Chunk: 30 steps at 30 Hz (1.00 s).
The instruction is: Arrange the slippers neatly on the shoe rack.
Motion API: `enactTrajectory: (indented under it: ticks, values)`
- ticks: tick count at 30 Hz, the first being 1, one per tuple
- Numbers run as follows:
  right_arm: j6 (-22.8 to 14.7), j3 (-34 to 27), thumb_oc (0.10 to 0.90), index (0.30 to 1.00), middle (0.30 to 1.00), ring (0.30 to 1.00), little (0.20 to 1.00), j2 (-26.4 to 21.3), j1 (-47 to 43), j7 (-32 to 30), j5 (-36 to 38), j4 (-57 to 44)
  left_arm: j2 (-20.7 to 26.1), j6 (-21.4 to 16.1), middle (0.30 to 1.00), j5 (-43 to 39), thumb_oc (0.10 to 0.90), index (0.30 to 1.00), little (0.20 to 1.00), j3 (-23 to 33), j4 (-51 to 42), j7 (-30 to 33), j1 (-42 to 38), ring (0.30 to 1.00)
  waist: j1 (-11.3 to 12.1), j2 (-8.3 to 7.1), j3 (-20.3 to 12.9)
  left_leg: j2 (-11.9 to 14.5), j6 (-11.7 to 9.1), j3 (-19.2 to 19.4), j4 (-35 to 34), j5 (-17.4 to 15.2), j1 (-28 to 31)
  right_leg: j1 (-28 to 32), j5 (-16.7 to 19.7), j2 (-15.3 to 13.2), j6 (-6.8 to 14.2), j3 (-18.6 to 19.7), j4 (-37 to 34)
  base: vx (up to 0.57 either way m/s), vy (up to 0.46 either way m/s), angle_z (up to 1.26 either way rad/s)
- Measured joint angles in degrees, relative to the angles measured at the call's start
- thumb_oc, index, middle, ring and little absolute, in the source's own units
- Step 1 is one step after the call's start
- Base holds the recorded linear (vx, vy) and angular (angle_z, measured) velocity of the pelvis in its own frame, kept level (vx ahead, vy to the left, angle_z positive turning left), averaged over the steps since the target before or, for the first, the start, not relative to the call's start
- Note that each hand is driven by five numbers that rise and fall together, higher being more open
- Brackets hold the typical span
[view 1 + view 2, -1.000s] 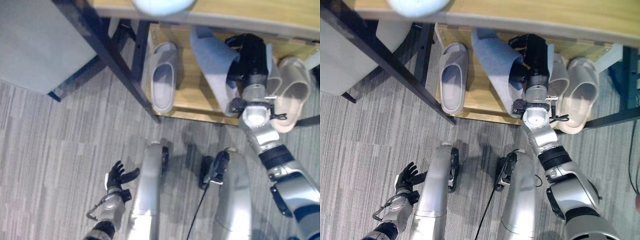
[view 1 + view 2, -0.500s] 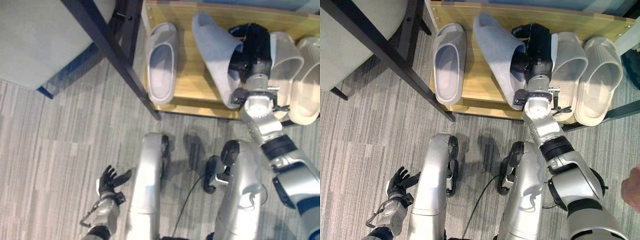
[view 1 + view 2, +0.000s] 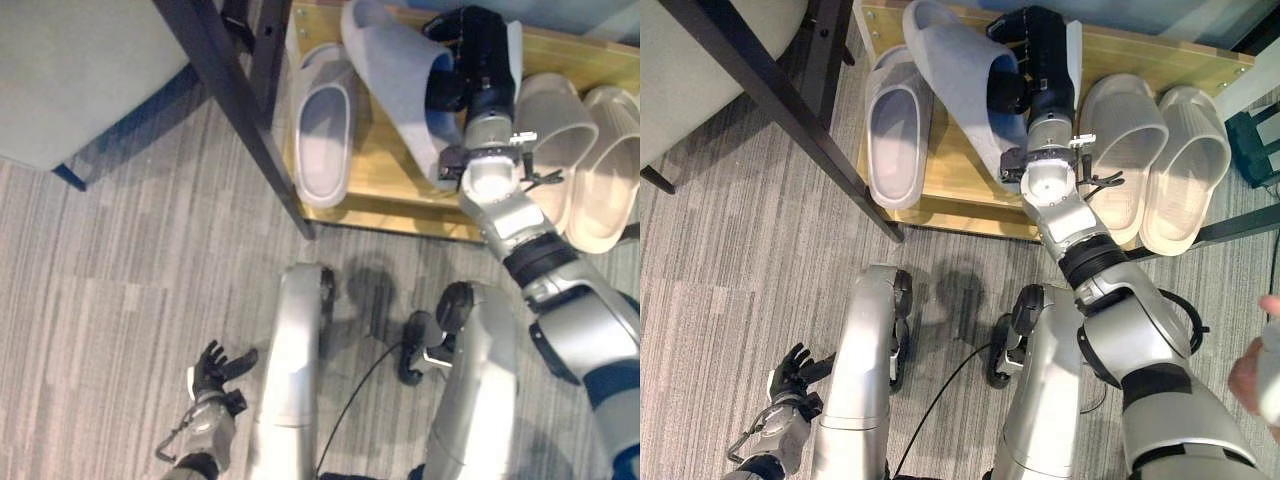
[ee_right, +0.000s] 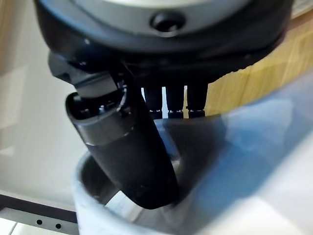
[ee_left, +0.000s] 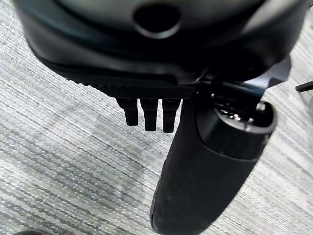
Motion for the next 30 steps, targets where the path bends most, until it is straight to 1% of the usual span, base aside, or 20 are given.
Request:
enactTrajectory:
  ticks: [4,6,9,10,12,16,18,19,21,26,27,28,30]
  values:
    - [0.3,-1.0,0.800,0.900,0.900,0.900,0.900,-0.1,0.5,-2.8,-3.6,-1.4,0.0,0.0,0.900,0.1,0.800,0.900,0.900,0.0,0.5,0.6,-0.8,0.900,-0.3,-0.10,0.0,0.0,-0.3,0.0,0.0,-0.1,0.0,0.0,0.0,0.1,0.0,-0.2,-0.2,0.00,0.000,0.00]
    - [0.3,-3.3,0.800,0.900,0.900,0.900,0.900,-0.2,2.9,-4.5,-6.4,-5.7,0.0,-0.1,0.900,0.3,0.800,0.900,0.900,-0.1,0.4,1.4,-1.2,0.900,-0.6,-0.24,0.0,0.0,-0.5,-0.1,0.1,-0.3,0.0,0.0,-0.1,0.2,0.1,-0.3,-0.2,0.00,0.004,-0.02]
    - [0.4,-5.0,0.800,0.900,0.900,0.900,0.900,-0.2,4.5,-5.5,-9.0,-7.3,0.0,-0.1,0.900,0.7,0.800,0.900,0.900,-0.2,0.4,1.8,-1.4,0.900,-1.0,-0.31,0.1,0.1,-0.5,-0.2,0.3,-0.3,0.0,0.0,-0.1,0.2,0.3,-0.3,-0.1,0.00,0.000,0.00]
    - [0.5,-5.1,0.800,0.900,0.900,0.900,0.900,-0.2,4.6,-5.9,-9.2,-7.3,0.0,-0.1,0.900,0.8,0.800,0.900,0.900,-0.2,0.4,2.0,-1.5,0.900,-1.6,-0.34,0.1,0.2,-0.1,-0.1,0.3,-0.6,0.0,0.0,-0.1,0.3,0.2,-0.3,-0.1,0.00,0.006,-0.07]
    - [0.6,-5.4,0.800,0.900,0.900,0.900,0.900,-0.2,5.4,-6.9,-10.3,-7.3,0.0,-0.1,0.900,1.4,0.800,0.900,0.900,-0.2,0.5,2.3,-1.6,0.900,-1.9,-0.40,0.1,0.8,0.3,-0.2,0.5,-0.9,0.0,0.0,-0.1,0.7,0.2,-0.4,-0.2,0.00,0.006,-0.09]
    - [0.9,-7.3,0.800,0.900,0.900,0.900,0.900,-0.3,7.6,-7.0,-10.2,-8.0,0.0,-0.1,0.900,2.9,0.800,0.900,0.900,-0.2,0.5,2.3,-1.8,0.900,-2.2,-0.43,0.1,0.9,0.1,-0.3,0.5,-1.2,0.1,0.0,-0.2,0.9,0.3,-0.6,-0.2,0.00,0.001,-0.01]
    - [1.0,-8.6,0.800,0.900,0.900,0.900,0.900,-0.2,11.6,-6.9,-10.3,-13.2,-0.1,0.1,0.900,3.5,0.800,0.900,0.900,-0.2,0.6,2.4,-1.7,0.900,-2.2,-0.44,0.1,0.9,0.0,-0.4,0.6,-1.5,0.1,0.0,-0.4,0.9,0.4,-0.6,-0.2,0.00,0.000,0.00]
    - [1.0,-8.7,0.800,0.900,0.900,0.900,0.900,-0.1,12.5,-6.6,-10.4,-14.0,-0.1,0.2,0.900,3.6,0.800,0.900,0.900,-0.2,0.8,2.4,-1.7,0.900,-2.7,-0.48,0.1,0.9,0.0,-0.3,0.6,-1.6,0.2,0.0,-0.4,0.9,0.4,-0.5,-0.1,0.00,0.000,0.00]
    - [1.2,-8.7,0.800,0.900,0.900,0.900,0.900,0.0,13.8,-6.1,-10.8,-13.9,-0.1,0.2,0.900,4.9,0.800,0.900,0.900,-0.2,1.7,2.4,-1.9,0.900,-3.2,-0.49,0.1,0.9,0.1,-0.2,0.6,-1.7,0.2,0.0,-0.5,0.9,0.5,-0.4,0.0,0.00,0.000,0.00]
    - [1.5,-9.3,0.800,0.900,0.900,0.900,0.900,-0.4,15.6,-4.6,-10.8,-14.1,-0.2,0.4,0.900,4.6,0.800,0.900,0.900,0.1,0.8,2.3,-1.6,0.900,-3.2,-0.51,0.1,0.9,0.2,-0.2,0.6,-1.9,0.3,-0.1,-0.7,0.9,0.5,-0.3,0.0,0.00,0.000,0.00]
    - [2.4,-9.2,0.800,0.900,0.900,0.900,0.900,-0.8,15.3,-4.2,-11.7,-14.1,-0.2,0.3,0.900,4.6,0.800,0.900,0.900,0.2,0.8,2.2,-1.5,0.900,-3.1,-0.53,0.1,0.9,0.1,-0.3,0.6,-1.9,0.3,-0.1,-0.7,0.9,0.4,-0.3,0.0,0.00,0.000,0.00]
    - [4.8,-7.7,0.800,0.900,0.900,0.900,0.900,-2.7,14.1,-3.0,-14.1,-14.0,-0.2,0.4,0.900,4.6,0.800,0.900,0.900,0.2,0.6,2.1,-1.6,0.900,-3.0,-0.54,0.1,0.9,0.1,-0.2,0.6,-1.9,0.3,-0.2,-0.7,0.9,0.4,-0.2,0.0,0.00,0.000,0.00]
    - [6.5,-7.1,0.800,0.900,0.900,0.900,0.900,-3.7,12.7,-2.1,-17.1,-14.0,-0.2,0.4,0.900,4.6,0.800,0.900,0.900,0.2,0.5,2.1,-1.5,0.900,-3.0,-0.65,0.1,0.9,0.1,-0.3,0.6,-1.9,0.3,-0.2,-0.8,0.9,0.4,-0.2,0.1,0.00,0.000,0.00]
